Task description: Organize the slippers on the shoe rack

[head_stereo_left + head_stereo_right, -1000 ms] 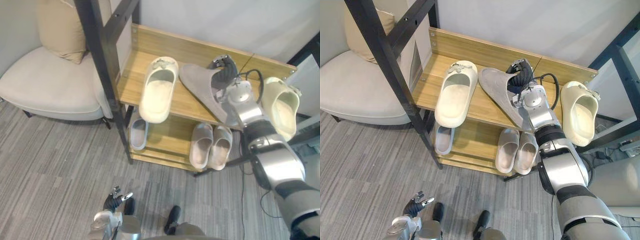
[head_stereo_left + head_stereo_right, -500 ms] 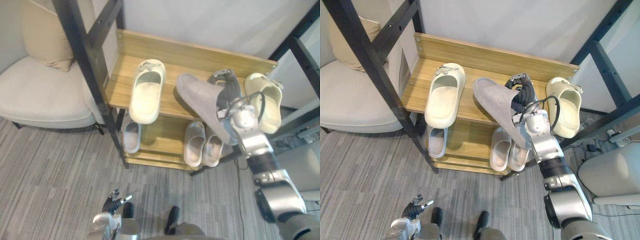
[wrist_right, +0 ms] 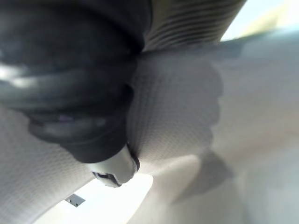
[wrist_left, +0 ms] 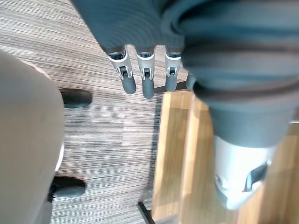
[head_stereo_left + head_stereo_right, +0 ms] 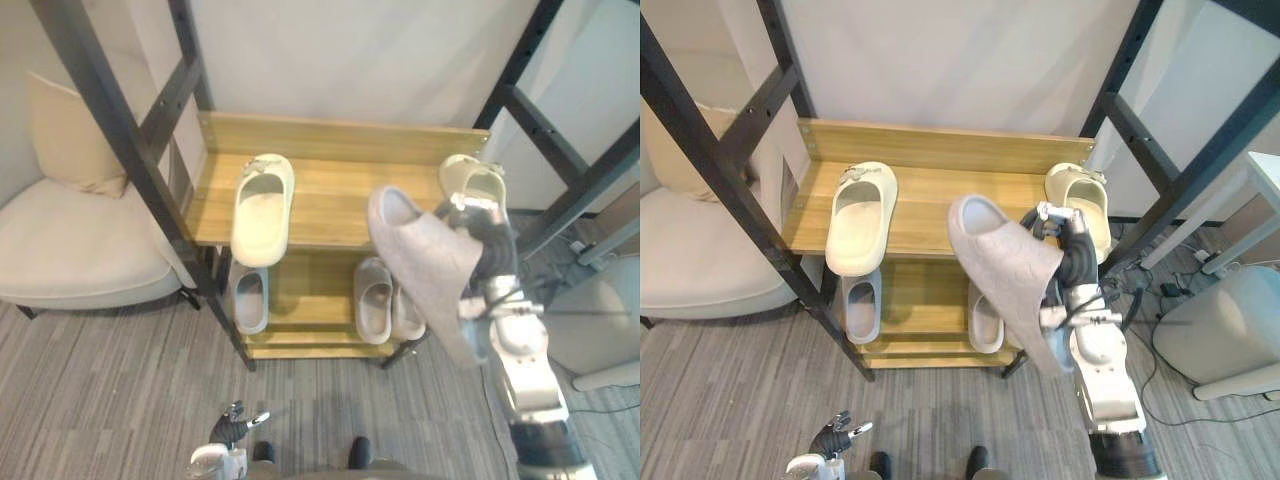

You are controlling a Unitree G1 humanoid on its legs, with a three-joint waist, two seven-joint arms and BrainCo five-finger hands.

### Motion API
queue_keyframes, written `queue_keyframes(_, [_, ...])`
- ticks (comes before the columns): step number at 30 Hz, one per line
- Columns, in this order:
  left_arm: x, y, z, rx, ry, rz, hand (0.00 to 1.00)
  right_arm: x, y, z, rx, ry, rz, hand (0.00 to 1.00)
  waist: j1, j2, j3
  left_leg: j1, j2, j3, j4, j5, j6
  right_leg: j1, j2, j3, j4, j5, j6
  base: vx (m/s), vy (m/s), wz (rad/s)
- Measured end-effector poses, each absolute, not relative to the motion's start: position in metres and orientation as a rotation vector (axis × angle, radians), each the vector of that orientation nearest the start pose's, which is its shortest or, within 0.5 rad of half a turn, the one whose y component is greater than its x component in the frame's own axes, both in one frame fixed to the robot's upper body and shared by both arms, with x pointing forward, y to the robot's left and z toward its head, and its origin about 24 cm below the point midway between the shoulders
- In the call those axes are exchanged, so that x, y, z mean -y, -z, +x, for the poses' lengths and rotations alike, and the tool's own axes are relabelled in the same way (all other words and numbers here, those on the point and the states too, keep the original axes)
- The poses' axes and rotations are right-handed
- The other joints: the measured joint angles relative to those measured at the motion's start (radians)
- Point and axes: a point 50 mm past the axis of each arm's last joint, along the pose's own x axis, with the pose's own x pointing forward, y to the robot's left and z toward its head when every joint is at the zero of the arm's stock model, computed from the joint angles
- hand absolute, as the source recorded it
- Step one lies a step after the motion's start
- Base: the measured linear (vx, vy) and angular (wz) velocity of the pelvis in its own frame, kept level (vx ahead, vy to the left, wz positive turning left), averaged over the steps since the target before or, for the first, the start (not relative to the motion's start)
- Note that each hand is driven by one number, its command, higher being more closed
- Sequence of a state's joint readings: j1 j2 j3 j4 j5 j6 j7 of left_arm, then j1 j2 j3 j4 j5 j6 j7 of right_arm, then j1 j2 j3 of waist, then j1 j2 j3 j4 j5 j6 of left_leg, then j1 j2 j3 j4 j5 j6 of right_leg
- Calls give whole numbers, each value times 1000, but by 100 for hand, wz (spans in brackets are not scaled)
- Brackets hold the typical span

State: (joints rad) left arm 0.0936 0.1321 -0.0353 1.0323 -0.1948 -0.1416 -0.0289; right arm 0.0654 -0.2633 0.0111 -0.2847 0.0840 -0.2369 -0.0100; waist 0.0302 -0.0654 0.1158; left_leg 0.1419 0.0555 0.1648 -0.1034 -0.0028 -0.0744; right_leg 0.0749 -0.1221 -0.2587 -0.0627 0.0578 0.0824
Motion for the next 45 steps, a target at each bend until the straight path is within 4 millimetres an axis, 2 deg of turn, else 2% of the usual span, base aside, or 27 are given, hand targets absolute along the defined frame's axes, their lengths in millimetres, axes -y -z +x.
queue_keyframes(4, [-195, 155, 103, -982, -126, -50, 0, 167, -94, 215, 349, -91, -114, 100, -3, 15, -2, 39, 2, 18, 0, -3, 1, 38, 3, 18, -7, 8, -7, 11, -3, -13])
queue_keyframes(6, [-194, 156, 102, -985, -124, -50, 0, 163, -88, 212, 324, -102, -98, 100, -5, 22, 0, 57, 2, 20, 3, -8, 3, 53, 4, 20, -11, 7, -6, 2, 2, -5])
queue_keyframes(9, [-193, 155, 105, -973, -93, -41, 0, 152, -72, 211, 259, -159, -107, 100, -4, 32, 7, -9, 17, 39, 120, -78, -4, 19, -3, 35, 26, -15, -3, -49, -18, -21])
queue_keyframes(10, [-192, 151, 113, -943, -73, -31, 0, 147, -64, 216, 225, -186, -126, 100, -4, 52, 41, -124, 46, 37, 308, -156, 3, -56, -3, 42, 127, -45, -15, -81, -24, -13])
queue_keyframes(11, [-190, 150, 120, -923, -68, -34, 0, 146, -62, 221, 219, -199, -138, 100, -4, 69, 69, -181, 67, 32, 410, -196, 5, -88, 3, 43, 189, -63, -19, -73, -13, -10])
queue_keyframes(12, [-188, 148, 126, -908, -58, -31, 0, 146, -62, 226, 219, -205, -146, 100, -4, 76, 89, -213, 79, 28, 464, -217, 6, -114, 6, 43, 227, -77, -21, -108, 21, 3])
queue_keyframes(13, [-184, 144, 139, -874, -32, -19, 0, 145, -63, 239, 225, -210, -185, 100, -4, 101, 140, -284, 96, 15, 564, -248, 12, -187, 3, 42, 328, -112, -26, -215, 41, 13])
queue_keyframes(14, [-182, 138, 154, -833, -21, -19, 0, 144, -68, 253, 238, -214, -228, 100, -4, 116, 199, -338, 103, 12, 623, -261, 21, -251, -11, 42, 416, -142, -27, -201, 36, 14])
queue_keyframes(15, [-182, 137, 157, -822, -22, -23, 0, 143, -69, 257, 242, -214, -233, 100, -3, 117, 211, -355, 104, 10, 639, -267, 22, -269, -15, 42, 437, -150, -26, -223, 18, 8])
queue_keyframes(17, [-181, 127, 175, -741, -53, -53, 0, 136, -85, 281, 290, -215, -260, 100, 12, 132, 268, -472, 118, 1, 754, -317, 23, -396, -28, 42, 563, -208, -34, -237, 1, -7])
queue_keyframes(19, [-185, 119, 185, -678, -82, -57, 0, 132, -101, 294, 344, -194, -298, 100, 30, 133, 296, -536, 129, -8, 808, -331, 22, -463, -43, 21, 627, -223, -43, -158, 4, -8])
queue_keyframes(20, [-185, 118, 186, -673, -84, -57, 0, 132, -103, 295, 351, -192, -302, 100, 31, 133, 298, -543, 129, -9, 812, -331, 22, -468, -46, 17, 634, -225, -44, -109, -2, 4])
queue_keyframes(22, [-189, 111, 192, -618, -117, -69, 0, 128, -127, 308, 433, -167, -312, 100, 34, 132, 310, -629, 138, -19, 893, -351, 30, -559, -79, -5, 742, -258, -54, -70, 6, 6])
queue_keyframes(26, [-196, 102, 205, -559, -161, -84, 0, 126, -162, 336, 518, -101, -378, 100, 47, 140, 323, -774, 154, -42, 1055, -399, 21, -711, -116, -12, 926, -321, -66, -56, 20, 0])
queue_keyframes(28, [-200, 90, 221, -502, -187, -118, 0, 128, -194, 347, 600, -34, -383, 100, 56, 148, 345, -888, 163, -77, 1181, -438, 24, -811, -146, -33, 1056, -367, -78, -52, 7, 9])
queue_keyframes(29, [-201, 89, 223, -493, -191, -121, 0, 128, -198, 347, 613, -23, -380, 100, 59, 149, 349, -904, 163, -84, 1197, -443, 24, -823, -149, -35, 1074, -376, -80, -81, -1, 23])
queue_keyframes(31, [-207, 79, 232, -447, -221, -145, 0, 128, -223, 349, 687, 30, -360, 100, 77, 146, 371, -999, 162, -116, 1298, -471, 23, -900, -179, -48, 1178, -423, -81, -98, 0, 21])
queue_keyframes(34, [-210, 84, 228, -491, -257, -154, 0, 125, -240, 349, 737, 95, -304, 100, 96, 138, 389, -1104, 146, -151, 1365, -479, 27, -977, -216, -67, 1253, -459, -86, -69, 12, 28])
queue_keyframes(40, [-202, 83, 226, -486, -275, -184, 0, 125, -262, 352, 762, 204, -213, 100, 146, 131, 398, -1223, 120, -194, 1414, -472, 16, -1058, -259, -101, 1323, -486, -100, -17, 31, 23])
queue_keyframes(45, [-198, 82, 226, -472, -305, -223, 0, 134, -277, 360, 750, 307, -153, 100, 157, 129, 399, -1252, 98, -213, 1415, -462, -1, -1070, -281, -118, 1340, -501, -99, 26, 9, 17])
